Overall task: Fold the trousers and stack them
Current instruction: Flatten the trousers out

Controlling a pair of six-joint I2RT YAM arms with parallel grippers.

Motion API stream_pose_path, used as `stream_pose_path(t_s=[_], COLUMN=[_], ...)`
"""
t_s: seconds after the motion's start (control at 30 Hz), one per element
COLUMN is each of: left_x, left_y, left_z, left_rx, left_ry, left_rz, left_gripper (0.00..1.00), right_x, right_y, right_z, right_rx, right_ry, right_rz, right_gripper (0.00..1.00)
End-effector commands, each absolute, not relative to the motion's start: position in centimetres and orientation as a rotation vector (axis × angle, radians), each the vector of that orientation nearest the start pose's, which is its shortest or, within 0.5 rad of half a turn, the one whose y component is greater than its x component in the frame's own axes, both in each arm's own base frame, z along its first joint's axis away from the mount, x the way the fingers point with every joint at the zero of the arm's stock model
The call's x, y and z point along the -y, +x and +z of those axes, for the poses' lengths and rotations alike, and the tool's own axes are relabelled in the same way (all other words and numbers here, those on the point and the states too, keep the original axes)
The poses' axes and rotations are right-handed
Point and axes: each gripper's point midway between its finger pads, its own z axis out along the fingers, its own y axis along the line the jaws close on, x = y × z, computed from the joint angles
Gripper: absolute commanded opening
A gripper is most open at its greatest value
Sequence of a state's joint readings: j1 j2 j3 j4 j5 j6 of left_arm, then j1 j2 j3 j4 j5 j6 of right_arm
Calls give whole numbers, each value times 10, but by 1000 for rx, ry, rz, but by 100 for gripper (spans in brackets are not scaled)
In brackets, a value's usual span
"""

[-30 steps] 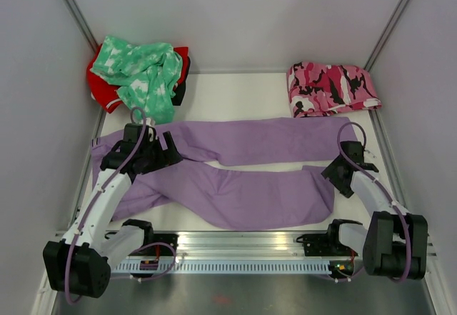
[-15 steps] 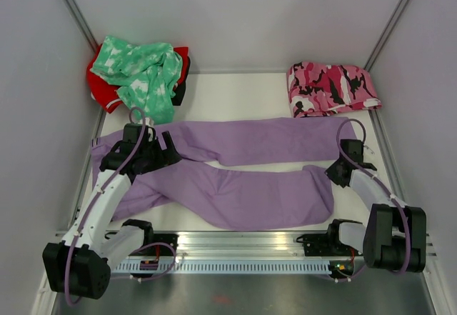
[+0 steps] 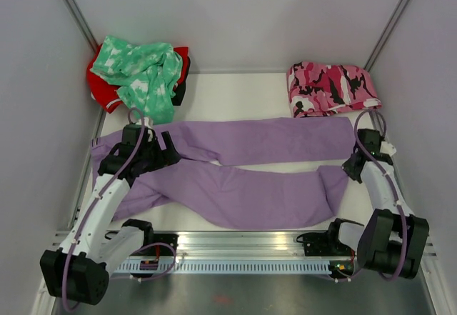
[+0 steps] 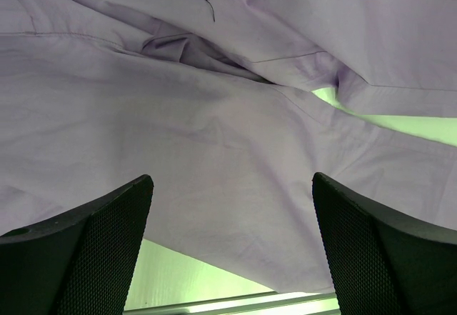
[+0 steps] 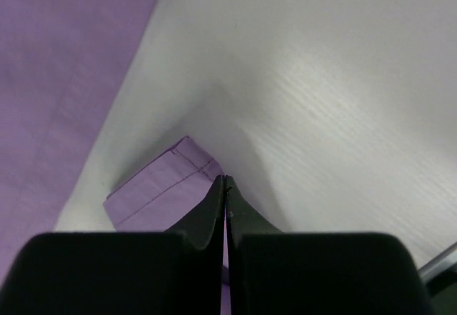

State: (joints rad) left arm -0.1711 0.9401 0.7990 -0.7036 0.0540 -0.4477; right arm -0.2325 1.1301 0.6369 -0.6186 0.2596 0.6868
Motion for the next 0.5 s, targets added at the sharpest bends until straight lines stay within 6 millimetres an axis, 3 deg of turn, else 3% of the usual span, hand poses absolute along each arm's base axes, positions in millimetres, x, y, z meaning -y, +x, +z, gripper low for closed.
stream_pose_path(t_s=[0.0, 0.1, 0.2, 0.33, 0.47], left_x=[67, 67, 61, 58, 53], left_y=[246, 245, 244, 243, 242], left_z=[149, 149, 148, 148, 149], left_rx=[-2382, -2379, -2371, -2368, -2360], left_ry=[-333, -336, -362, -381, -400], left_rz=[-324, -317, -274, -240, -206], left_gripper=[98, 98, 98, 98, 98], right_x=[120, 139, 164, 186, 206], right_y=[235, 242, 234, 204, 191], right_z=[96, 120, 131, 120, 128], right_rx=[-2239, -2198, -2187, -2260, -2222], right_ry=[1208, 1192, 1208, 1267, 1328], right_rz=[-404, -440, -540, -686, -714], right_gripper=[0, 0, 0, 0, 0])
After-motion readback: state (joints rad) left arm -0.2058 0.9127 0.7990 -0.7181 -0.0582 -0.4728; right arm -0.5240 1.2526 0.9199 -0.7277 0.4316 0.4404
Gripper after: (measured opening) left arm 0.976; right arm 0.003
